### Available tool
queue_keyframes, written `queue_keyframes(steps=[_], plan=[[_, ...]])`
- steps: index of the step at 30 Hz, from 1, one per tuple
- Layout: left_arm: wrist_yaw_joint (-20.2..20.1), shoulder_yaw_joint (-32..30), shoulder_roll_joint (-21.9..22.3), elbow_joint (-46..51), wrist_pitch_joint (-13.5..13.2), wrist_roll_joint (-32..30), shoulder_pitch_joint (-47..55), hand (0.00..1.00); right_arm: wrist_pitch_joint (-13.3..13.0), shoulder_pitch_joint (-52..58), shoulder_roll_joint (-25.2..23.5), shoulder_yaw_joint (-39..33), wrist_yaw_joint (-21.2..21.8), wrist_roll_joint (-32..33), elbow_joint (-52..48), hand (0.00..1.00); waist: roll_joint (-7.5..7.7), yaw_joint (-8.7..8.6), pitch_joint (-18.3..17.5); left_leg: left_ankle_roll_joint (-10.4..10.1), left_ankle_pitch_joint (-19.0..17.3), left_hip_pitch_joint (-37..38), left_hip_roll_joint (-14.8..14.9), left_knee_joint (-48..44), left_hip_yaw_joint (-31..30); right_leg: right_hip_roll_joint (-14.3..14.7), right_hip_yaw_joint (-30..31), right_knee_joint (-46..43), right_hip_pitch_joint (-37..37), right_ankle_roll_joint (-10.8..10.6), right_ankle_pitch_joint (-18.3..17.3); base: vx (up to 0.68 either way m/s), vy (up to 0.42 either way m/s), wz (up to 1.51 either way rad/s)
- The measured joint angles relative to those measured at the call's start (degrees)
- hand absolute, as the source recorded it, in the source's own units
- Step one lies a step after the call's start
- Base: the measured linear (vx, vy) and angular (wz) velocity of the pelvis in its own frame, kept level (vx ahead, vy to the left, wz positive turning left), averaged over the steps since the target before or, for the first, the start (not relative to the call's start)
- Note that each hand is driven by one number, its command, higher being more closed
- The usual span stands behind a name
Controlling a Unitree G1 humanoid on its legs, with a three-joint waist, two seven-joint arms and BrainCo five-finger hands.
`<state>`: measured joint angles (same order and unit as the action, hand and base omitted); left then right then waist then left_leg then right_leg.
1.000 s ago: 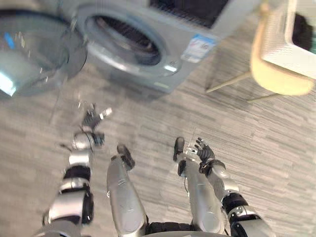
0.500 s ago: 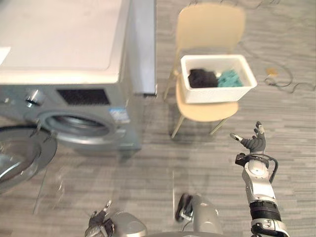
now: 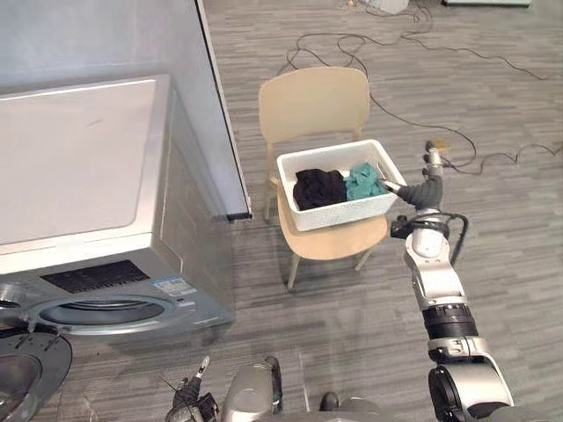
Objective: Pick up the laundry basket with both hands and put the clothes into the washing machine.
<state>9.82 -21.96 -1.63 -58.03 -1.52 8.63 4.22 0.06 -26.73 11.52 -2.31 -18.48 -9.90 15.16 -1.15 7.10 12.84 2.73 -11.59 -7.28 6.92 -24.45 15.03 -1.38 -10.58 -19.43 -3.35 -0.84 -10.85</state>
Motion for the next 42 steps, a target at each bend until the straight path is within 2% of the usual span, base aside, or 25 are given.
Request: queue_keyframes(steps=[1,2,3,4,5,6,8,9,11,12,13,14,15,16,17,18,19,20,21,22,23,28,31,36,42], plan=[[-0.2,0.2,-0.3,-0.1,0.1,-0.1,0.0,0.00,0.1,0.0,0.0,0.6,0.6,-0.7,0.0,0.00,0.11,-0.06,0.0,-0.1,-0.4,0.9,0.2,0.5,-0.2,-0.3,-0.7,-3.7,1.0,-0.5,0.0,0.13,0.047,0.14],[-0.8,1.7,-1.3,-0.6,0.2,-0.4,0.0,0.00,0.1,0.0,-0.1,1.4,1.9,-2.2,0.2,0.00,0.90,-0.11,-0.1,0.0,-0.5,2.4,0.1,0.8,-0.6,-1.6,-1.5,-10.8,3.2,-4.0,-0.1,0.11,0.000,0.20],[-1.0,2.4,-2.0,-0.8,0.5,-0.5,0.0,0.00,0.1,0.0,0.1,2.1,2.7,-3.3,0.5,0.00,1.61,-0.11,-0.5,0.1,-0.8,3.7,0.0,1.6,-0.8,-3.3,-2.7,-15.8,5.1,-4.7,-0.9,0.10,-0.022,0.23],[-0.9,2.4,-2.2,-0.8,0.6,-0.8,0.0,0.00,0.1,0.0,0.2,2.5,3.2,-4.1,0.6,0.00,1.91,-0.11,-0.7,0.1,-0.8,4.0,-0.1,1.9,-1.1,-4.5,-3.6,-17.1,5.7,-4.0,-1.8,0.10,-0.051,0.30],[-0.9,2.4,-2.7,-0.8,0.7,-1.0,-0.3,0.00,-0.1,-0.1,0.5,2.9,3.9,-4.5,1.0,0.00,2.03,-0.24,-1.1,0.0,-0.9,4.0,-0.1,2.5,-2.3,-6.9,-5.4,-17.5,7.2,-2.0,-3.0,0.09,-0.073,0.42],[-1.0,2.6,-3.0,-0.8,0.7,-1.3,-1.2,0.00,-0.2,-0.3,1.4,2.9,4.6,-5.7,2.1,0.00,2.61,-0.22,-1.4,-0.6,-1.4,3.5,-0.1,2.8,-4.6,-8.7,-5.3,-16.2,8.7,-1.1,-3.5,0.08,-0.122,0.50],[-1.0,3.7,-3.3,-0.9,0.6,-1.6,-2.0,0.00,-0.1,-0.3,3.1,2.9,5.8,-6.6,3.8,0.00,2.42,-0.26,-1.3,-0.9,-1.8,2.8,-0.1,2.7,-7.6,-10.6,-3.2,-12.7,9.9,-1.1,-3.5,0.04,-0.151,0.62],[-1.1,4.2,-3.8,-0.9,0.5,-1.6,-2.0,0.00,0.1,-0.3,4.6,2.9,6.8,-6.7,4.9,0.00,2.42,-0.33,-1.3,-1.4,-1.9,2.5,0.0,2.5,-9.5,-11.4,0.8,-9.2,10.6,-2.1,-2.8,0.03,-0.223,0.88],[-1.2,4.4,-4.6,-0.9,0.3,-1.9,-1.8,0.00,0.2,-0.3,6.6,2.9,7.9,-7.8,6.2,0.00,3.00,-0.78,-1.8,-4.1,-2.0,1.6,-0.2,2.2,-12.5,-12.8,5.8,-1.8,10.6,-5.1,0.1,0.06,-0.336,0.88],[-1.2,4.4,-5.0,-0.9,0.2,-2.1,-1.7,0.00,0.2,-0.3,7.0,2.9,8.3,-8.3,6.6,0.00,3.85,-0.65,-2.3,-4.9,-1.9,1.4,-0.3,2.2,-13.5,-13.2,6.4,-0.2,10.6,-5.8,1.4,0.09,-0.429,0.76],[-1.2,4.6,-6.1,-0.8,-0.1,-2.1,-1.1,0.00,0.1,-0.4,7.3,3.0,9.1,-9.0,7.6,0.00,4.79,-0.33,-2.8,-6.7,-1.7,0.7,-0.5,2.3,-15.4,-13.4,6.5,2.7,10.5,-7.5,3.8,0.11,-0.517,0.87],[-1.1,5.0,-7.0,-0.9,-0.3,-2.1,-0.8,0.00,0.0,-0.8,7.8,3.1,9.7,-9.5,9.2,0.00,6.76,-0.27,-4.1,-8.8,-1.3,-0.4,-0.5,2.1,-18.0,-13.1,6.2,4.0,10.5,-9.9,7.2,0.13,-0.532,0.98],[-1.1,5.5,-6.7,-0.8,-0.2,-2.0,-0.8,0.00,0.0,-0.8,8.9,3.2,10.0,-10.0,10.1,0.00,5.07,-0.34,-4.1,-10.1,-1.0,-0.7,0.7,2.2,-20.2,-11.8,4.0,3.1,10.0,-9.3,6.7,0.13,-0.490,1.03],[-1.5,6.3,-5.3,-0.3,-0.7,-2.0,-0.3,0.00,0.0,-1.0,10.9,3.9,10.3,-10.3,11.9,0.00,2.99,0.02,-4.5,-11.7,0.1,-1.1,2.9,4.4,-23.0,-9.3,1.1,3.0,9.5,-7.6,5.3,0.12,-0.421,0.94],[-2.2,6.3,-3.6,0.1,-1.0,-1.6,0.4,0.00,0.1,-2.0,12.3,4.6,11.1,-10.6,13.6,0.00,1.69,-0.04,-4.5,-12.1,2.0,-1.4,5.2,7.2,-24.5,-7.5,-1.9,3.1,9.5,-6.2,4.5,0.10,-0.390,0.86],[-2.4,6.6,-2.9,0.1,-1.0,-1.4,0.5,0.00,0.1,-2.3,12.9,4.5,11.2,-10.6,14.1,0.00,1.52,-0.15,-4.4,-11.5,3.4,-1.8,6.0,8.2,-24.5,-7.1,-3.5,3.3,9.5,-5.6,4.2,0.10,-0.347,0.97],[-2.9,6.9,-1.7,0.4,-1.0,-0.7,0.4,0.00,0.3,-2.3,14.5,4.4,11.2,-10.9,14.7,0.00,1.24,-0.37,-4.3,-9.7,5.6,-3.2,7.1,8.8,-21.7,-6.7,-6.8,3.8,8.9,-4.6,4.0,0.11,-0.287,1.14],[-3.4,7.5,-1.8,2.0,-0.9,-0.3,0.5,0.00,0.4,-2.3,15.9,4.4,11.2,-11.1,16.1,0.00,1.45,-0.36,-4.2,-8.3,6.8,-3.9,8.0,8.3,-16.4,-6.7,-9.8,4.1,7.8,-4.1,4.0,0.13,-0.260,1.18],[-3.4,8.3,-1.8,2.7,-0.9,-0.3,0.5,0.00,0.5,-2.4,16.5,4.3,11.2,-11.1,16.6,0.00,1.42,-0.44,-3.9,-8.0,7.6,-4.1,8.4,8.2,-13.6,-6.7,-11.4,4.6,6.9,-4.0,4.0,0.14,-0.216,1.22],[-3.4,9.8,-1.6,4.3,-1.0,-0.3,0.4,0.00,0.5,-4.1,17.5,4.3,11.2,-11.2,19.1,0.00,1.25,-0.62,-2.7,-8.5,9.8,-4.1,8.9,8.2,-9.6,-6.8,-14.0,4.9,5.2,-3.7,4.3,0.13,-0.155,0.96],[-3.5,11.4,-1.4,5.9,-1.2,-0.3,0.3,0.00,0.5,-7.0,18.1,4.6,11.2,-11.2,22.0,0.00,0.76,-0.15,-2.2,-8.5,10.1,-4.2,9.0,8.5,-8.4,-6.8,-15.3,5.3,4.6,-3.7,4.3,0.10,-0.106,0.86],[-3.5,13.0,-1.3,8.3,-1.9,-0.3,-2.5,0.00,0.3,-19.9,20.5,7.3,11.1,-11.2,33.1,0.00,-0.09,1.00,3.4,-9.2,10.7,-9.0,6.7,8.4,-10.8,-9.0,-17.7,2.7,8.4,-4.0,4.0,-0.03,0.058,0.33],[-3.3,13.1,-1.9,10.5,-2.3,-0.2,-3.7,0.00,0.5,-24.8,21.4,7.9,11.4,-12.5,41.0,0.00,-0.81,3.39,8.4,-8.4,11.4,-11.7,4.8,8.4,-11.1,-11.3,-17.5,1.7,10.9,-4.4,3.9,-0.09,0.111,0.20],[-1.9,12.7,-2.9,10.7,-3.0,3.4,-4.2,0.00,1.8,-29.2,21.4,7.9,11.4,-12.7,48.1,0.00,-1.21,4.72,10.7,-7.4,12.3,-16.0,4.2,8.8,-10.1,-11.7,-16.6,3.4,15.5,-5.2,6.2,-0.06,0.074,-0.06],[-0.9,12.3,-1.5,10.9,-4.0,6.8,-8.8,0.00,3.4,-29.3,21.5,7.9,11.4,-12.6,50.4,0.00,-1.06,4.50,11.9,-7.7,14.9,-17.9,3.9,12.4,-10.0,-11.9,-17.0,4.2,18.5,-5.2,7.1,0.01,0.012,0.00]])
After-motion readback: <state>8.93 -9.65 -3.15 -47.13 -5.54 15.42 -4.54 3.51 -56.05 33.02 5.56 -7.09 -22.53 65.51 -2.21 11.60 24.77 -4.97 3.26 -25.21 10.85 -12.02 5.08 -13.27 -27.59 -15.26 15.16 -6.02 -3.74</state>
